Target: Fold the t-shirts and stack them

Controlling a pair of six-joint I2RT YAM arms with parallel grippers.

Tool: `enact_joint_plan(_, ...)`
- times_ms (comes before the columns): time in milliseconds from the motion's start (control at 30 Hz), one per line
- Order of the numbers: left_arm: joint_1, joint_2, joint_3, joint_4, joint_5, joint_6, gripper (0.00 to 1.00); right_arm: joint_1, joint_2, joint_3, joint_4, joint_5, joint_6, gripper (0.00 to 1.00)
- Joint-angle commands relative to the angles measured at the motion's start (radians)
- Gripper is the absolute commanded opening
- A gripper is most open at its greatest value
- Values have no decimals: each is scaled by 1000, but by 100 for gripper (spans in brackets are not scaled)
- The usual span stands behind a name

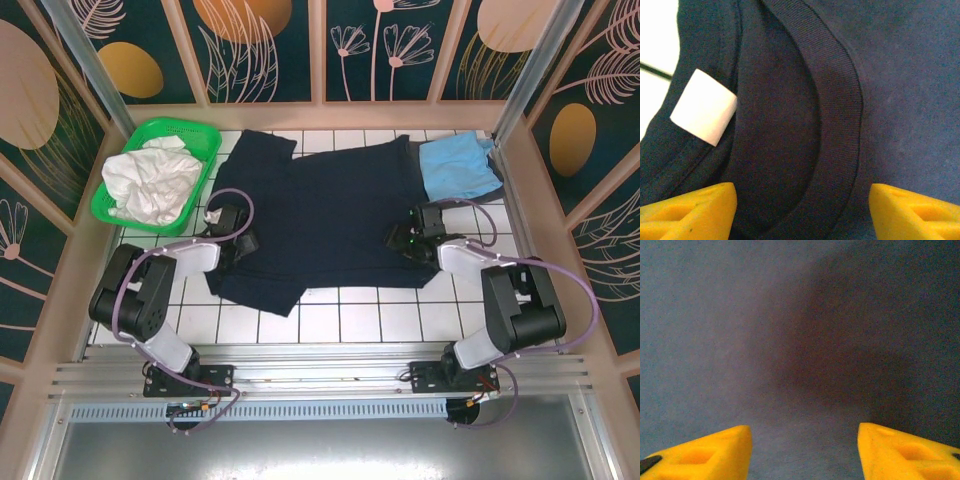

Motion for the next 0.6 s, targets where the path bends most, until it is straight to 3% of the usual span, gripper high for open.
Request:
enact_joint_plan(0, 25, -37, -67, -51, -59, -11, 72, -48, -18, 181, -78, 137, -82, 62)
enact_joint_plan(100, 34, -32, -72, -70, -76, -9, 72, -107, 93, 364, -151, 274, -138, 63)
enact_joint_plan(333, 35, -26, -47, -68, -54, 25, 71, -213, 497, 775, -206, 323, -331, 64)
enact_joint_plan(567, 34, -58, -44, -71, -47, 44, 72, -255, 866, 1208, -459, 470, -363, 66)
